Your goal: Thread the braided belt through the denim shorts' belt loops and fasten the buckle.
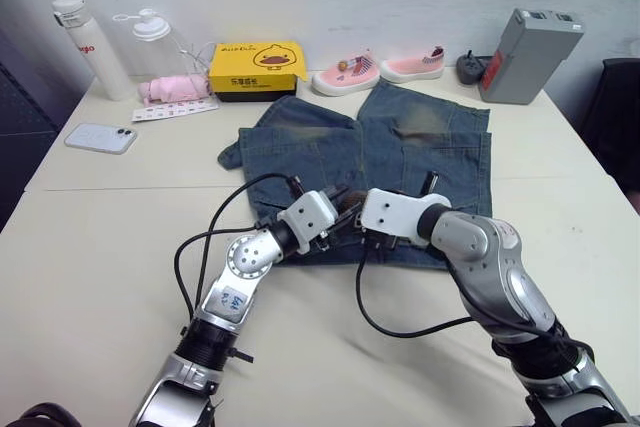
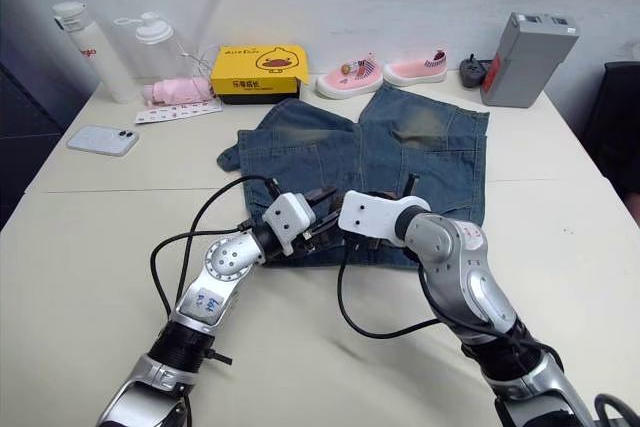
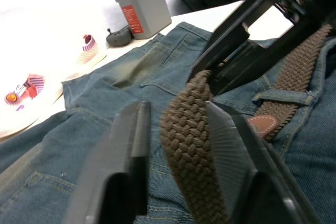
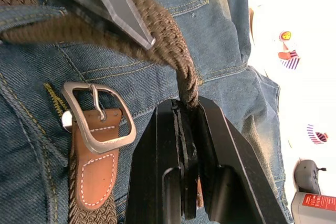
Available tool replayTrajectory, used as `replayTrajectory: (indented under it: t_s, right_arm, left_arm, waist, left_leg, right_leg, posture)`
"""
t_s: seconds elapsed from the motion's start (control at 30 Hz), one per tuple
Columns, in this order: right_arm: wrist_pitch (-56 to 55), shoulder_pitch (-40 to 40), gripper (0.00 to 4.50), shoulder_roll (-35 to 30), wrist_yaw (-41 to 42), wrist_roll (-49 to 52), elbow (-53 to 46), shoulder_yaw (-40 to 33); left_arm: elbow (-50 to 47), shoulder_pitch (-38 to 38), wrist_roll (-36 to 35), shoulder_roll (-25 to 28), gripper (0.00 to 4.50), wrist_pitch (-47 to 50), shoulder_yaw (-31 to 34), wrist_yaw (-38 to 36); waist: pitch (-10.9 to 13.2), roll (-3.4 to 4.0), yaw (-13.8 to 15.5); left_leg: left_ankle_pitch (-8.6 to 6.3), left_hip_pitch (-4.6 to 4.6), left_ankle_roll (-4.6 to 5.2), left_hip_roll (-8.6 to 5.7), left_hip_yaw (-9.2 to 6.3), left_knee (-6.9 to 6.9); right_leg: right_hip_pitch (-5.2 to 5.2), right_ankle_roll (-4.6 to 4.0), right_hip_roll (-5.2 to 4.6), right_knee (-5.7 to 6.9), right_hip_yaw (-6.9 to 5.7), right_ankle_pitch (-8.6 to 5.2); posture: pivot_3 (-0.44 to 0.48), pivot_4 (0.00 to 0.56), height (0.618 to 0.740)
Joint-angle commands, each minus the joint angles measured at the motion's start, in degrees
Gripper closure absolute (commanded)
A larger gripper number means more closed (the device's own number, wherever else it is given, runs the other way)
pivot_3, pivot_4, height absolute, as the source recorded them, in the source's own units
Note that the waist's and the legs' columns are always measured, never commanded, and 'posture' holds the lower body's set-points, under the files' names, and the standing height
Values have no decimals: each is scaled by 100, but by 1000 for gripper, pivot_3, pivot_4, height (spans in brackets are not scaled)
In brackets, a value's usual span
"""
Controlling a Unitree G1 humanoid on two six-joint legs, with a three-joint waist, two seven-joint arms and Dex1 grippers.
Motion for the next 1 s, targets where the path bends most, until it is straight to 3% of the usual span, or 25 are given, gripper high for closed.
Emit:
replayTrajectory:
  t_s: [0.03,0.07,0.47,0.57,0.63,0.67,0.77,1.0]
  right_arm:
    - [-41,-35,4500,7,36,-47,-373,43]
    - [-40,-34,4500,6,43,-49,-384,42]
    - [37,-3,4500,-8,61,-67,-432,43]
    - [34,-6,4500,-14,39,-69,-393,39]
    - [31,-9,4500,-20,34,-71,-377,38]
    - [29,-11,4500,-21,32,-70,-368,38]
    - [22,-17,4500,-23,25,-72,-343,43]
    - [-11,-68,4500,-5,32,-59,-331,72]
  left_arm:
    - [-16,10,54,-2,4239,-168,41,102]
    - [-5,12,74,5,4449,-172,32,106]
    - [-325,182,-48,144,4449,-284,60,-68]
    - [-585,349,-36,451,3597,-453,24,-332]
    - [-628,409,226,701,2836,-618,-58,-401]
    - [-633,424,373,794,2171,-693,-83,-377]
    - [-606,415,526,827,1271,-691,-166,-331]
    - [-290,55,1025,490,1271,-545,-342,26]
  waist:
    - [0,0,-1]
    - [0,0,0]
    - [0,0,-2]
    - [0,0,-13]
    - [0,1,-14]
    - [0,1,-14]
    - [0,1,5]
    - [0,1,3]
  left_leg:
    - [0,0,0,0,0,0]
    - [0,0,0,0,0,0]
    - [0,0,0,0,-1,0]
    - [0,0,0,1,-1,0]
    - [0,1,0,2,-1,-2]
    - [0,1,0,2,-1,-2]
    - [0,0,0,0,1,-5]
    - [-1,-2,2,-4,0,-6]
  right_leg:
    - [0,0,0,0,0,0]
    - [0,0,0,0,0,0]
    - [0,0,-1,0,0,0]
    - [0,0,-1,2,-1,0]
    - [-3,-1,0,3,-1,-1]
    - [-4,-2,0,4,-1,-1]
    - [-6,-2,-1,4,1,-1]
    - [-6,-2,-5,7,-1,-1]
  posture:
    - [0,150,683]
    - [0,150,683]
    - [0,150,683]
    - [0,150,683]
    - [0,150,683]
    - [0,150,683]
    - [0,150,683]
    - [0,150,683]
